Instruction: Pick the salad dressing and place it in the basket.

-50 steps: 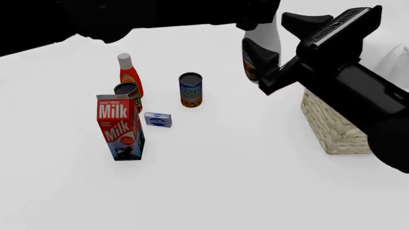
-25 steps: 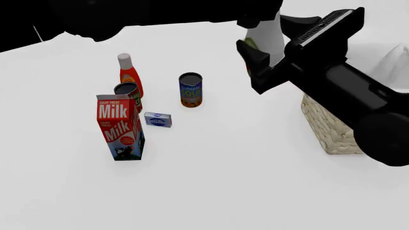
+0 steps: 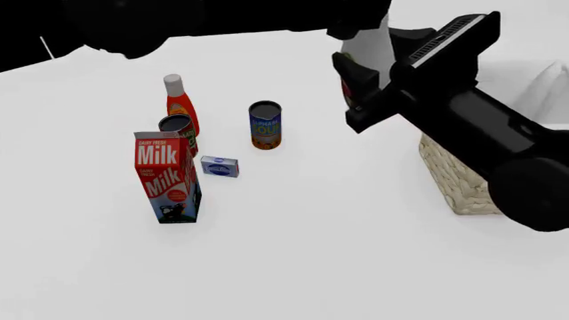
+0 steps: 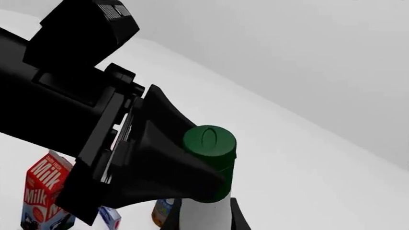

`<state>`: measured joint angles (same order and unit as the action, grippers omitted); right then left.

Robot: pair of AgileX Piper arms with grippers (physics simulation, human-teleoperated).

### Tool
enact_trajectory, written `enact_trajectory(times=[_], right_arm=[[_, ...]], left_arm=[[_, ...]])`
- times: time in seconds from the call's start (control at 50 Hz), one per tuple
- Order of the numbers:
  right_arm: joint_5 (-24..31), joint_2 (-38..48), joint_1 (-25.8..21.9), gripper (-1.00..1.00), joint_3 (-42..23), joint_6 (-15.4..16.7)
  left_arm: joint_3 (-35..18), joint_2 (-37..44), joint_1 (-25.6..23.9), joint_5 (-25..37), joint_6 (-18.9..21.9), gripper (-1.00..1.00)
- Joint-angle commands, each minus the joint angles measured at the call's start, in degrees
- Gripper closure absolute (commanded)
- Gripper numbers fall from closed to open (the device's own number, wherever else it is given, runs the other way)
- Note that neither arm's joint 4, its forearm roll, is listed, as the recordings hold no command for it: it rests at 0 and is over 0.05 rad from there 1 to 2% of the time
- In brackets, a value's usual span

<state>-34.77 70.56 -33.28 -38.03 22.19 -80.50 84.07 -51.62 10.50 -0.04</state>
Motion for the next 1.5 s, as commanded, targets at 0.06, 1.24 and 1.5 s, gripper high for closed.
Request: enact_trajectory(times=[0.06, 1.24, 1.5], right_arm=[[0.31, 0.43, -0.23, 1.00, 0.03, -0.62], [1.85, -9.00, 1.50, 1.00, 2.85, -3.15], [4.12, -12.83, 1.19, 1.00, 2.33, -3.39]], left_arm=[[-0.14, -2.01, -1.73, 0.27, 1.08, -1.00], [49.50, -58.29, 34.02, -22.32, 0.68, -1.00], [72.79, -67.21, 42.86, -32.09, -0.23, -1.00]])
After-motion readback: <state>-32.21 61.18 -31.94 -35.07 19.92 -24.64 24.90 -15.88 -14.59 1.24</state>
